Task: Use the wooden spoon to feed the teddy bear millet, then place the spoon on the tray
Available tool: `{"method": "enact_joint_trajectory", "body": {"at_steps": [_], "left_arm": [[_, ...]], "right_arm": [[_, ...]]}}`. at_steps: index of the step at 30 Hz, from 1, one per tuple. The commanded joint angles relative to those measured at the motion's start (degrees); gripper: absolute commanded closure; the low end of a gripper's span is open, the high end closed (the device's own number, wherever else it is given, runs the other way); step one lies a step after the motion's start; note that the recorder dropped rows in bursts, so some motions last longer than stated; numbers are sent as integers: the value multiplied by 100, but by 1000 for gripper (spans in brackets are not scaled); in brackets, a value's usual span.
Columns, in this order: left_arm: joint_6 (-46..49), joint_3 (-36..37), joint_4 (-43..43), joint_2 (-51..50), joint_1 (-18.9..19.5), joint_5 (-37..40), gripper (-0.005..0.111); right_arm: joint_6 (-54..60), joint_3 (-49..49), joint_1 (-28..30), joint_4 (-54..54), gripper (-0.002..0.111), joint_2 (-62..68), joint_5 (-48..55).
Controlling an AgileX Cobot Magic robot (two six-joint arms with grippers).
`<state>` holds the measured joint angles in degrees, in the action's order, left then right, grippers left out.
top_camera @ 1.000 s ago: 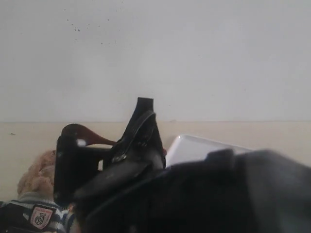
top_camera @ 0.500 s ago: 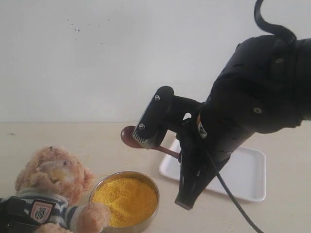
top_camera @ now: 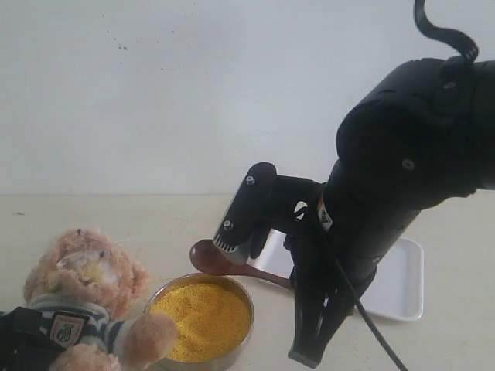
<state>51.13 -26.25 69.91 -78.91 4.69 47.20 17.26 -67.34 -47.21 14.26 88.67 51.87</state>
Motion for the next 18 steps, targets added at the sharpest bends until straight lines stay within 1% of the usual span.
{"method": "enact_joint_trajectory", "body": {"at_steps": [1, 6, 10, 12, 15, 17, 18], "left_arm": [[38, 31, 161, 16, 7, 61, 103], [71, 31, 161, 16, 7, 61, 103], [363, 31, 348, 16, 7, 22, 103], [766, 31, 594, 16, 7, -228, 103], [937, 18, 933, 16, 7, -776, 103], [937, -9, 1110, 16, 7, -1033, 103], [937, -50, 1202, 16, 7, -1132, 103]], "right_arm": [[17, 2, 41, -140, 108, -58, 117], [-32, 2, 41, -166, 108, -58, 283], [-76, 2, 41, -178, 108, -58, 537], [-76, -9, 41, -178, 108, -58, 375], [-238, -212, 41, 39, 108, 22, 9], [-383, -730, 41, 315, 108, 282, 242], [-336, -1078, 41, 466, 108, 488, 549]]}}
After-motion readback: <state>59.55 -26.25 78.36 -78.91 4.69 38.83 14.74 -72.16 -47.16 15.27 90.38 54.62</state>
